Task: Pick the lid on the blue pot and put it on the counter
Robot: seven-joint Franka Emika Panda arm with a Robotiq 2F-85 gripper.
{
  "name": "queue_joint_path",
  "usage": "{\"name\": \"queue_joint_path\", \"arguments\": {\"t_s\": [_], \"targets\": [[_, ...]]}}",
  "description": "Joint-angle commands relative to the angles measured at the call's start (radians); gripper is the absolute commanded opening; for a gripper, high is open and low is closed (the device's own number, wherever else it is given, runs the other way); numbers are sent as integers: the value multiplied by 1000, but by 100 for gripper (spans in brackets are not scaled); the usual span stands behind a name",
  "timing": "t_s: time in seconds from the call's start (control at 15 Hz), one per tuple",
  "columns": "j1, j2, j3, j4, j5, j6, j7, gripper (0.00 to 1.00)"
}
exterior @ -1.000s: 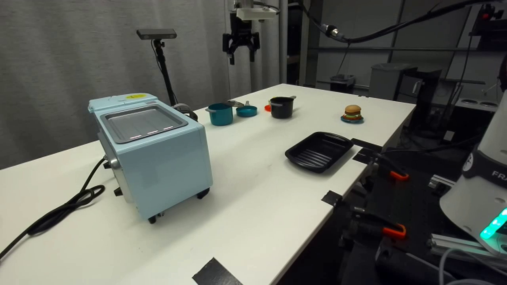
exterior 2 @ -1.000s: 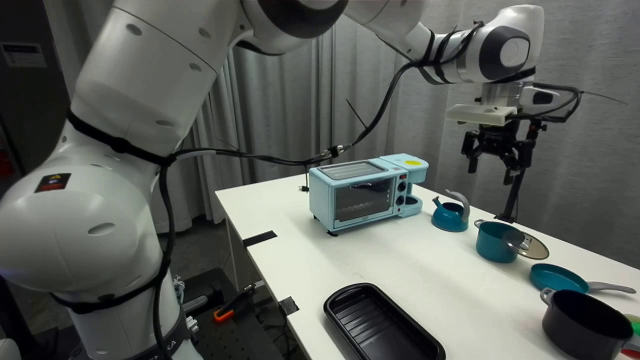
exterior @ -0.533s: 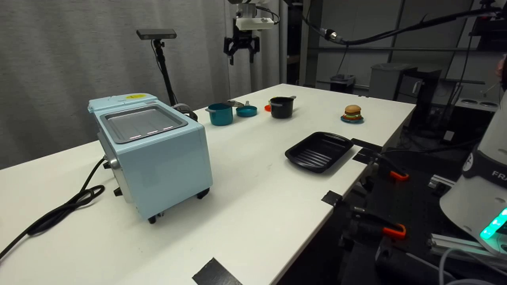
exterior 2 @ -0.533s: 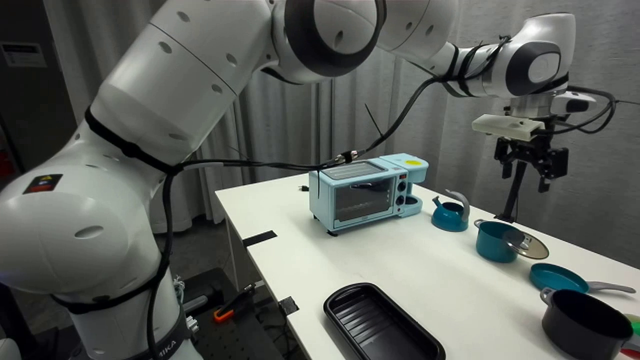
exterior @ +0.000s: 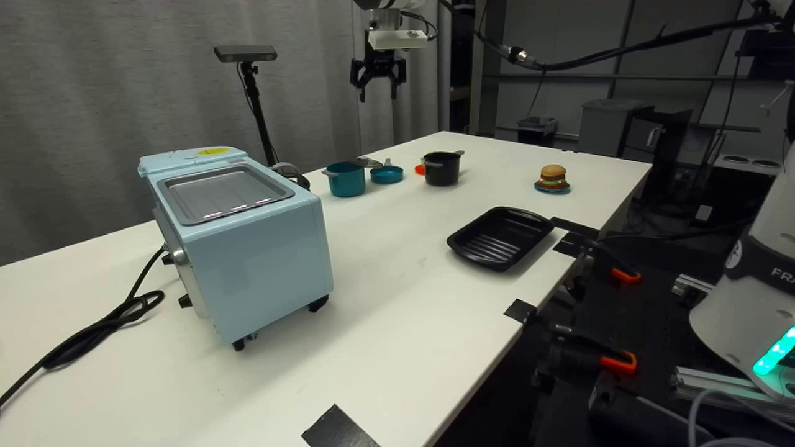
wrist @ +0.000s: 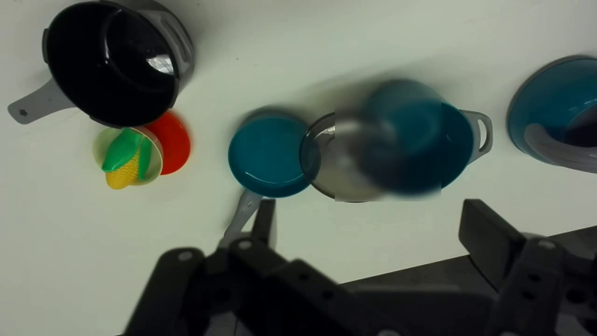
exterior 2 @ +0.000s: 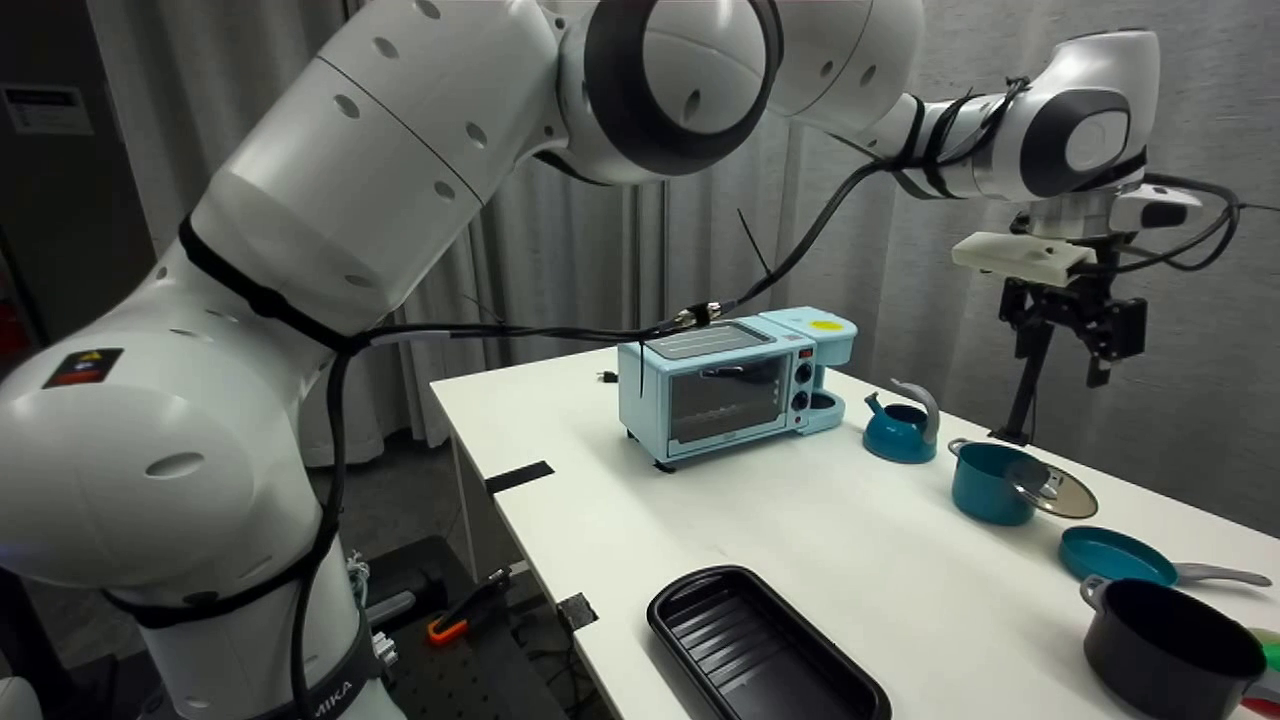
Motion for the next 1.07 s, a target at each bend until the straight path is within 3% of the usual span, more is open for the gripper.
{"name": "queue_joint_path", "arguments": {"t_s": [0.0,0.27,0.73,0.8,0.87,0.93,1.0], "targets": [[-7,40,7,41,-11,8,-56,100],[-20,93,16,78,-5,-3,-154,100],[-83,194,41,267,6,-124,-340,100],[-84,243,36,339,2,-180,-365,100],[-70,250,29,337,-5,-225,-351,100],[-64,169,17,210,-3,-139,-326,100],[-63,185,17,230,-3,-169,-329,100]]}}
